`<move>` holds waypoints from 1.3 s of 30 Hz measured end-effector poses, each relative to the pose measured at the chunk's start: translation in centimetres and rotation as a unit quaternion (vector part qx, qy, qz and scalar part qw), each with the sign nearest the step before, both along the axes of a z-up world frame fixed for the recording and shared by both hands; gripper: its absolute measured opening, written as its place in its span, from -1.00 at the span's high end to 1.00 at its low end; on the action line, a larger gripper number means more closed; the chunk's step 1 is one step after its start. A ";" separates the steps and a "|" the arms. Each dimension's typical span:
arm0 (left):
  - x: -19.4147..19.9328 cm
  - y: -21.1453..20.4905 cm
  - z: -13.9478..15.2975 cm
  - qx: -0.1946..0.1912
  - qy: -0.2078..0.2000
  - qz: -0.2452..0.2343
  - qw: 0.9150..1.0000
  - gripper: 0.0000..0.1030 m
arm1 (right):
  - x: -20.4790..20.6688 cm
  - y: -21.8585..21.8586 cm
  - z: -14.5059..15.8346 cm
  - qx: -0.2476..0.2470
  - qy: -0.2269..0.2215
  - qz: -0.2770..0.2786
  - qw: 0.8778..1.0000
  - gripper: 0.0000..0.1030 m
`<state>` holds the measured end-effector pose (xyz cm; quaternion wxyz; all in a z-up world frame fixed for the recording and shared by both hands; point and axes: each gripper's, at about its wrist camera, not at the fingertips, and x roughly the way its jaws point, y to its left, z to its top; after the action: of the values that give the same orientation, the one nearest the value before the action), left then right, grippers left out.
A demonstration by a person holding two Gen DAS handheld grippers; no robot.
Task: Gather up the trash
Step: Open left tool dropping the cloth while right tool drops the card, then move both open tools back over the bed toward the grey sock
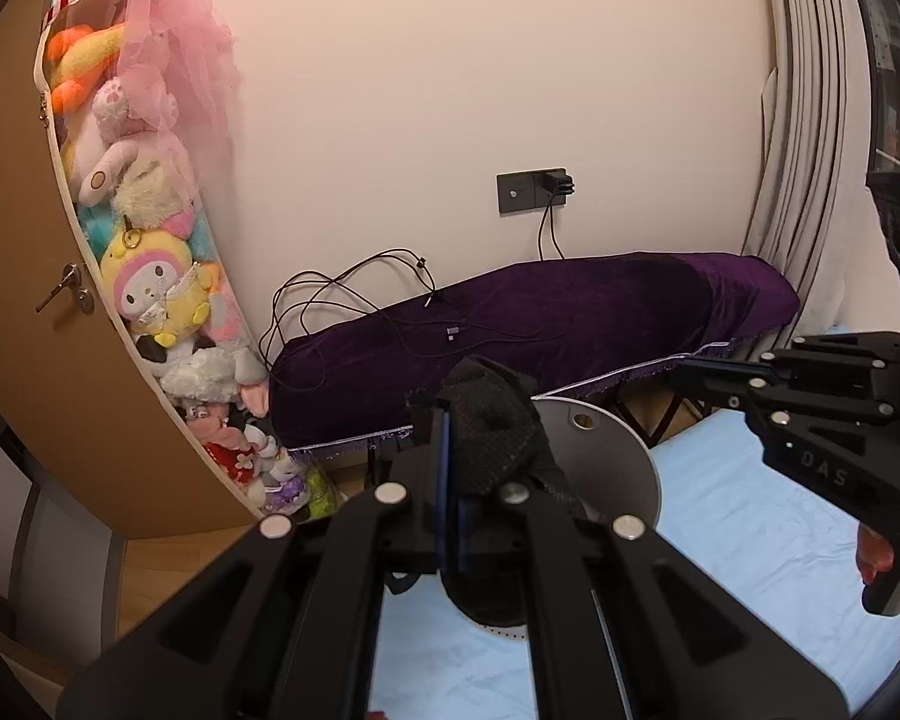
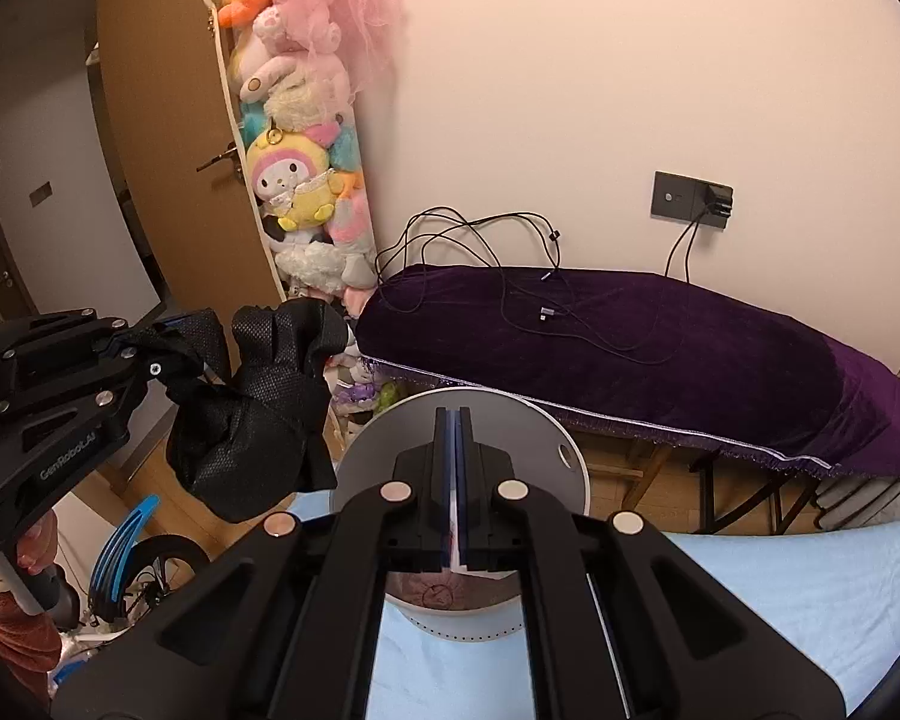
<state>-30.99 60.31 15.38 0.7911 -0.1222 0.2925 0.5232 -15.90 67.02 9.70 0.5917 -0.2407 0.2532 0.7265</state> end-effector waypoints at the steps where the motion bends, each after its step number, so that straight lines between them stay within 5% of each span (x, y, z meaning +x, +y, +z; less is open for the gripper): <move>1: 0.1 0.1 0.0 -0.001 -0.001 -0.001 1.000 0.95 | 0.2 -0.1 -0.1 -0.001 -0.001 -0.001 1.000 0.98; 9: 1.8 0.4 -0.7 -0.005 -0.002 -0.015 1.000 0.83 | 1.1 -1.1 -0.4 -0.005 -0.010 -0.012 1.000 0.98; 11: 2.2 0.7 -1.1 -0.015 0.000 -0.012 1.000 0.35 | 1.3 -1.3 -0.3 -0.004 -0.011 -0.014 1.000 0.98; 12: 2.3 0.6 -1.2 -0.012 -0.002 -0.007 1.000 -0.30 | 1.5 -1.5 -0.3 -0.003 -0.012 -0.015 1.000 0.98; 13: 2.3 0.4 -1.2 -0.002 -0.007 -0.004 1.000 -0.58 | 1.6 -1.7 -0.3 -0.003 -0.012 -0.015 1.000 0.98; 29: 4.9 -5.0 -3.1 0.018 0.015 -0.031 0.999 -0.58 | 3.7 -5.4 -1.8 -0.011 -0.011 -0.029 0.999 0.98; 39: 7.0 -9.9 -3.9 0.016 0.000 -0.072 0.997 -0.58 | 5.8 -12.4 -2.1 0.003 -0.022 -0.063 0.998 0.98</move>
<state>-24.02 50.46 11.48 0.8287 -0.0875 0.2922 0.4692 -10.09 54.65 7.58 0.6423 -0.2382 0.2526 0.6832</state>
